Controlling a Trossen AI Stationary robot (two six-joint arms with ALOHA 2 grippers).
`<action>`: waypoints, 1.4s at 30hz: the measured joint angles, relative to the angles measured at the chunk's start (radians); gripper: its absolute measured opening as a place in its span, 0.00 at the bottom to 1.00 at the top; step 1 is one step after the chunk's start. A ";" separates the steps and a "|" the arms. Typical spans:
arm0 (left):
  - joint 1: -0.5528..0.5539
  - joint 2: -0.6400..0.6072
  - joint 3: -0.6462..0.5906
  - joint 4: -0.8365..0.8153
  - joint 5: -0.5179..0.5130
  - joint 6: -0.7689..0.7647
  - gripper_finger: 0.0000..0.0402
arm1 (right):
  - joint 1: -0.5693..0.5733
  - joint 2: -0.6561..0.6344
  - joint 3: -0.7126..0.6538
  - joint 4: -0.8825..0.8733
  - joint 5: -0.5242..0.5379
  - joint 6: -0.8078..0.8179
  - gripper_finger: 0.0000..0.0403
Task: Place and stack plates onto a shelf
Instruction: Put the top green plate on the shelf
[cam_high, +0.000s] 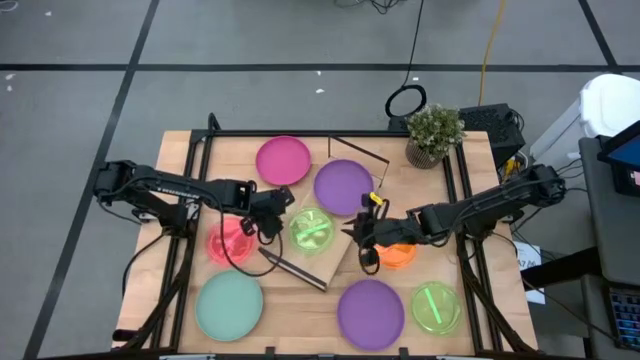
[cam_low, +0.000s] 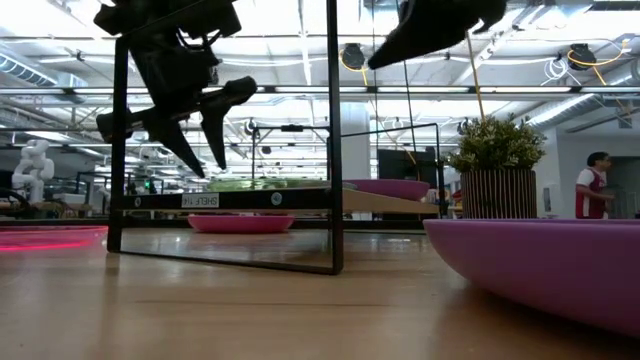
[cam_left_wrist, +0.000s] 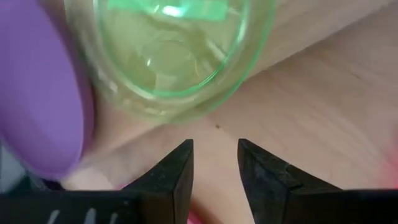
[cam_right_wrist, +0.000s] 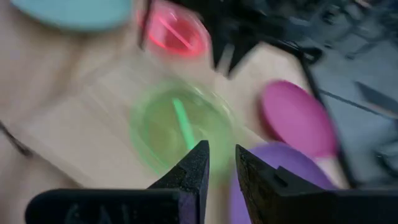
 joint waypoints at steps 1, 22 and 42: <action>0.001 0.000 0.000 0.000 -0.012 -0.039 0.33 | -0.014 0.011 -0.008 0.037 -0.044 0.012 0.14; 0.031 -0.207 -0.001 0.162 -0.205 -0.453 0.33 | -0.141 0.286 -0.014 0.277 -0.262 0.050 0.00; 0.035 -0.216 0.000 0.151 -0.204 -0.728 0.33 | -0.169 0.365 -0.015 0.268 -0.395 -0.025 0.00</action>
